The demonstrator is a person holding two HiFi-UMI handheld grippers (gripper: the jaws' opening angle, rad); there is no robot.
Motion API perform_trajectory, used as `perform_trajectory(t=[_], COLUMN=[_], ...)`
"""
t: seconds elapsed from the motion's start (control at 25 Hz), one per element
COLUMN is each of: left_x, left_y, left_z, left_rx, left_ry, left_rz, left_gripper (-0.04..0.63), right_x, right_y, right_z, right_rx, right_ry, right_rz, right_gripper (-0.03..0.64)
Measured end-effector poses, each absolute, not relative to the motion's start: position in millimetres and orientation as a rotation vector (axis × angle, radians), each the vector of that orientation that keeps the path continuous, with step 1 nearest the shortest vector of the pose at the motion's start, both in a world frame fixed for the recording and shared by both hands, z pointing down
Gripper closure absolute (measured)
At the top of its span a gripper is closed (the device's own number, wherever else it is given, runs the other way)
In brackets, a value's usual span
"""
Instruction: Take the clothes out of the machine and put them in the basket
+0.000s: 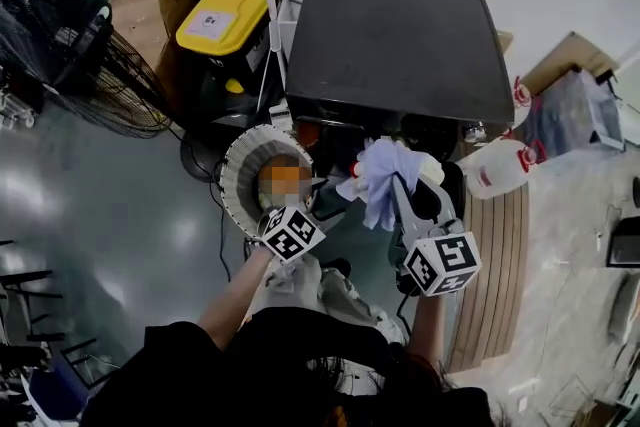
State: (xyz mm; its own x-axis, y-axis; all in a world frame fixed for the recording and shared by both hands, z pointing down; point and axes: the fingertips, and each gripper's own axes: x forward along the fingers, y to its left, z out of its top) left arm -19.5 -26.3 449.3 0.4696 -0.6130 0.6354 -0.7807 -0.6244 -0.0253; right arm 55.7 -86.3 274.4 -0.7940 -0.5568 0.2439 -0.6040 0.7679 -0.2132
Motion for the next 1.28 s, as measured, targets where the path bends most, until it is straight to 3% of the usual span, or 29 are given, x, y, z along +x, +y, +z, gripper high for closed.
perform_trajectory(t=[0.72,0.76,0.84,1.28], left_x=[-67.2,-69.3,-76.1,-133.6], left_y=[-52.9,-53.8,-53.7,-31.4], left_z=[460.3,458.6,451.6,322.6], left_rx=[2.249,2.242,2.245,2.287], left_ry=[-1.422,-1.44,-1.478,-1.718], left_rz=[0.814,0.806,0.755,0.278], left_gripper=[0.301,0.359,0.566,0.569], right_x=[12.2,10.3,3.6,-38.6], right_y=[-54.5,-52.5,-49.7,-43.9], right_z=[116.4,114.2,112.8,105.5], right_rx=[0.562,0.548,0.53,0.469], right_ry=[-3.099,-3.104,-3.107,-3.134], right_rz=[0.137,0.13,0.119,0.123], right_gripper=[0.526,0.526,0.526,0.526])
